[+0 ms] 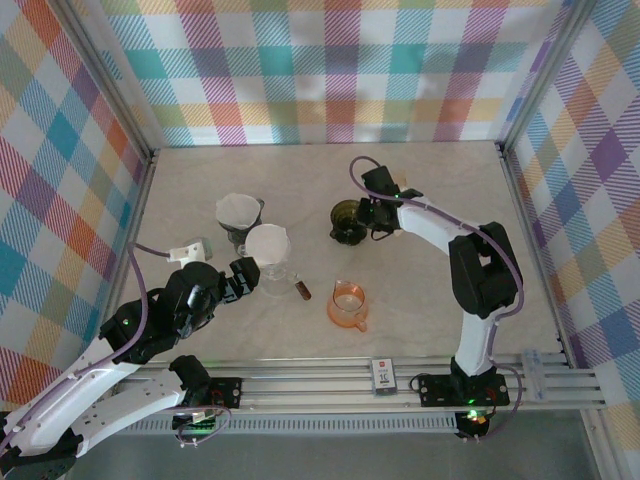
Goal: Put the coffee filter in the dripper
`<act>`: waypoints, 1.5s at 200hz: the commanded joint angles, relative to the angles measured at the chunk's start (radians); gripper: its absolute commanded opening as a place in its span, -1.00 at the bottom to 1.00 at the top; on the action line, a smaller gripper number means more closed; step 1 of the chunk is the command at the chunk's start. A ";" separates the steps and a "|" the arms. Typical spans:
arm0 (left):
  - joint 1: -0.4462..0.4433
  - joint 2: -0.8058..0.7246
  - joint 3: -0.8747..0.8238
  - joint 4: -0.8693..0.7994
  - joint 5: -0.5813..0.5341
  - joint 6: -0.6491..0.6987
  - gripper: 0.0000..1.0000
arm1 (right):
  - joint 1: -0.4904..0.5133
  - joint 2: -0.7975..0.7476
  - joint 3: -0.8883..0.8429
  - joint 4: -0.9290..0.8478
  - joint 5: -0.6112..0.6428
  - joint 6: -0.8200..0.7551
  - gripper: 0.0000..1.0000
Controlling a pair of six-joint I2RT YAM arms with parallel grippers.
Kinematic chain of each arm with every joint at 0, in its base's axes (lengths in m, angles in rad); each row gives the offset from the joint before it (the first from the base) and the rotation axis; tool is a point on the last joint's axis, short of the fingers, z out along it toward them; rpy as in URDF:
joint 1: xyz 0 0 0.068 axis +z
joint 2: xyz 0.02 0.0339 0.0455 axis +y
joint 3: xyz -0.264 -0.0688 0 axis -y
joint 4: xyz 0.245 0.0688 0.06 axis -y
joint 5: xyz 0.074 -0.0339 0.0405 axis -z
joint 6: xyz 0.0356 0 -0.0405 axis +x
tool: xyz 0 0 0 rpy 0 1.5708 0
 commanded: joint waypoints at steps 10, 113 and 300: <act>0.011 -0.002 -0.001 -0.012 -0.013 -0.002 1.00 | -0.014 -0.012 -0.005 -0.002 -0.050 -0.013 -0.93; 0.010 -0.017 0.001 -0.016 -0.016 0.003 1.00 | -0.034 -0.324 -0.085 -0.096 -0.166 -0.124 -1.00; 0.011 -0.033 -0.019 -0.018 -0.025 -0.005 1.00 | 0.201 -0.590 -0.234 -0.413 -0.294 -0.163 -1.00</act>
